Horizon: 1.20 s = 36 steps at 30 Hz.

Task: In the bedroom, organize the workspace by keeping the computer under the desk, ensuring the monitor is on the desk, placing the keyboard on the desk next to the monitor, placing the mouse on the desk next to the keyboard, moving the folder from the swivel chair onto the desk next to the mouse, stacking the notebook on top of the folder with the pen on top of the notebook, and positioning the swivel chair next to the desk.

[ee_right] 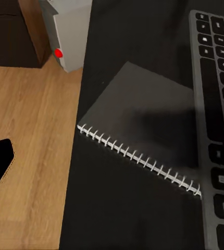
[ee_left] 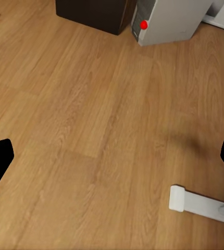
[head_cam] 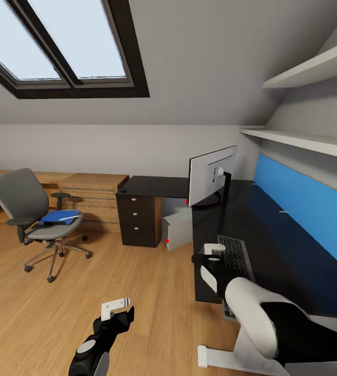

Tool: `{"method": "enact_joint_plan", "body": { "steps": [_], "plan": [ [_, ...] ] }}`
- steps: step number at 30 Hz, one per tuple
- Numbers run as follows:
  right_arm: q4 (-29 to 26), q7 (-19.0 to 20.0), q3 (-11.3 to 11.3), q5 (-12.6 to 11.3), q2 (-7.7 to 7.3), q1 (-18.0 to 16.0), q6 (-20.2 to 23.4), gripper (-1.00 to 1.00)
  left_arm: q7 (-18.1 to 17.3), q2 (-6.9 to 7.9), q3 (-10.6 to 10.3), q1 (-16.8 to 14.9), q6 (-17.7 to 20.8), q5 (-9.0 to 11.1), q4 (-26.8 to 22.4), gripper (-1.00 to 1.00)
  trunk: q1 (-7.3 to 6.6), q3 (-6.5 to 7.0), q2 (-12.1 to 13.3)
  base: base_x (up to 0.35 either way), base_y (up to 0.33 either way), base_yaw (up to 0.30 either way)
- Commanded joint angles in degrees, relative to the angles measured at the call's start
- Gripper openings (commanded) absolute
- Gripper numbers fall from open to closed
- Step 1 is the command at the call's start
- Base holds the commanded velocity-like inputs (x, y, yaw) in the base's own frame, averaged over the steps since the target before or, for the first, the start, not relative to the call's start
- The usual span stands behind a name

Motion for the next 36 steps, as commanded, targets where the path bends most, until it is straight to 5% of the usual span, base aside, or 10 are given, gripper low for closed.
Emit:
{"method": "enact_joint_plan", "body": {
  "steps": [1,4,8,12,19,36],
  "plan": [
    [-3.3,-0.2,-0.7,-0.9,0.03,0.1,3.5,1.00,0.5,0.00,-0.1,0.0,0.2,0.6,-0.1,1.00,0.00,-0.07,0.0,0.000,0.000,0.000],
    [-8.9,-0.2,-0.9,-2.8,0.03,1.0,8.7,1.00,0.5,-0.03,-0.2,0.0,0.2,0.6,-0.1,1.00,0.00,-0.07,0.0,0.000,0.000,0.000],
    [-22.1,-0.2,-1.0,-4.6,0.03,6.3,16.6,1.00,0.5,-0.04,-0.2,0.0,0.2,0.6,-0.1,1.00,0.00,-0.07,0.0,0.000,0.000,0.000],
    [-40.0,-0.2,-1.0,-5.2,0.03,14.6,24.6,1.00,0.5,-0.05,-0.2,0.0,0.1,0.6,-0.1,1.00,0.00,-0.07,0.0,0.000,0.000,0.000],
    [-59.5,-0.2,-0.8,-5.8,0.03,26.3,33.6,1.00,0.4,0.04,-0.1,0.0,-0.1,0.7,-0.2,1.00,0.00,-0.07,0.0,0.000,0.000,0.000],
    [-61.9,0.1,-1.1,-6.2,0.03,27.5,34.2,1.00,0.4,0.13,0.1,0.0,-0.2,0.7,-0.7,1.00,0.00,-0.07,0.0,0.000,0.000,0.000]
  ]
}}
